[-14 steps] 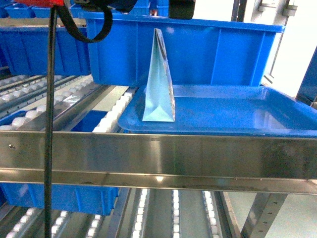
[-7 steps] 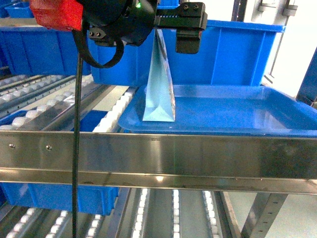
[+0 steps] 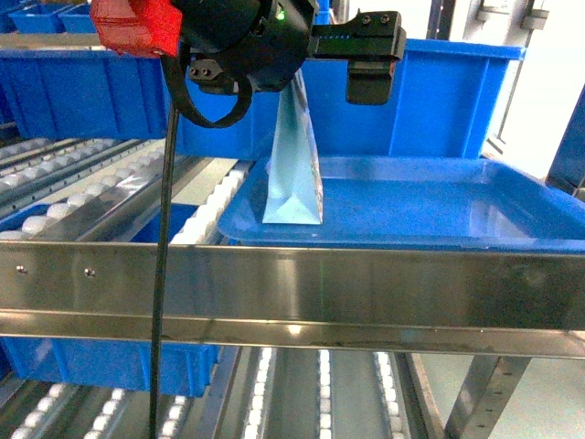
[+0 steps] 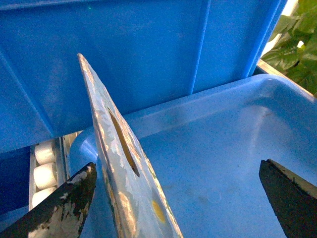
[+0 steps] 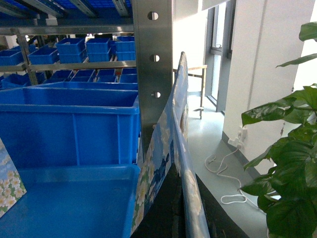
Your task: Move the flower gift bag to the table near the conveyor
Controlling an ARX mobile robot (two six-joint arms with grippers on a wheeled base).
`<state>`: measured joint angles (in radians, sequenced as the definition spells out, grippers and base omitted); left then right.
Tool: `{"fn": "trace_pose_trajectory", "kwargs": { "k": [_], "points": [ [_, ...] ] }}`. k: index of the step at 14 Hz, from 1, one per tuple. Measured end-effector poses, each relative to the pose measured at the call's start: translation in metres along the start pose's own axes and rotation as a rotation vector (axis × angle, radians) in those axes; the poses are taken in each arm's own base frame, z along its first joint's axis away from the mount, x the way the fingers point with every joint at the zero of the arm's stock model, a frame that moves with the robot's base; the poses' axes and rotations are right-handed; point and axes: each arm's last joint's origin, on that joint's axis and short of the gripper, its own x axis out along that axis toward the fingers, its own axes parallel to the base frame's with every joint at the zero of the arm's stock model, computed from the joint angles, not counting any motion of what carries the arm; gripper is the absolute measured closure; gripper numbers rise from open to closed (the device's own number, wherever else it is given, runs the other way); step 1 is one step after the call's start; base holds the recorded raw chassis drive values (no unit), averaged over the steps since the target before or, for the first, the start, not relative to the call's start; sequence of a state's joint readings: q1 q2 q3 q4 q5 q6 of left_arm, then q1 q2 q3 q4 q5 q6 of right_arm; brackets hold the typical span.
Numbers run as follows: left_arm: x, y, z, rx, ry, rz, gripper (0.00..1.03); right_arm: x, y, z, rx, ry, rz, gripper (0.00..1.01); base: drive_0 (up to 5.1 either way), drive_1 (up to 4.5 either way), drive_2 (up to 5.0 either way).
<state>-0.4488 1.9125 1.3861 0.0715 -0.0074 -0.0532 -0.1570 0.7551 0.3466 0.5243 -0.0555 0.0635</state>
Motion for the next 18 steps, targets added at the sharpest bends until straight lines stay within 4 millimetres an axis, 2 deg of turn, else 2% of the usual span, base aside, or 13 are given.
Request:
{"fn": "trace_pose_trajectory", "kwargs": {
  "k": [2,3,4,5,7,10,14,18],
  "points": [
    [0.002,0.001,0.004,-0.001,0.001,0.002,0.08,0.0,0.0,0.0,0.0,0.0,0.0,0.99,0.0,0.0,0.0],
    [0.003,0.002,0.006,-0.001,-0.003,0.004,0.14,0.0,0.0,0.0,0.0,0.0,0.0,0.99,0.0,0.0,0.0],
    [0.007,0.005,0.007,-0.004,-0.001,0.027,0.41,0.0,0.0,0.0,0.0,-0.001,0.0,0.99,0.0,0.0,0.0],
    [0.008,0.007,0.007,-0.005,0.001,0.04,0.49,0.0,0.0,0.0,0.0,0.0,0.0,0.99,0.0,0.0,0.0],
    [0.009,0.009,0.006,-0.007,0.005,0.056,0.74,0.0,0.0,0.0,0.0,0.0,0.0,0.99,0.0,0.0,0.0],
    [0.009,0.01,0.005,-0.011,0.003,0.083,1.02,0.0,0.0,0.0,0.0,0.0,-0.001,0.99,0.0,0.0,0.0],
    [0.005,0.011,-0.004,-0.007,-0.013,0.121,1.01,0.0,0.0,0.0,0.0,0.0,0.0,0.99,0.0,0.0,0.0],
    [-0.003,0.015,-0.002,-0.006,-0.068,0.15,1.01,0.0,0.0,0.0,0.0,0.0,0.0,0.99,0.0,0.0,0.0]
  ]
}}
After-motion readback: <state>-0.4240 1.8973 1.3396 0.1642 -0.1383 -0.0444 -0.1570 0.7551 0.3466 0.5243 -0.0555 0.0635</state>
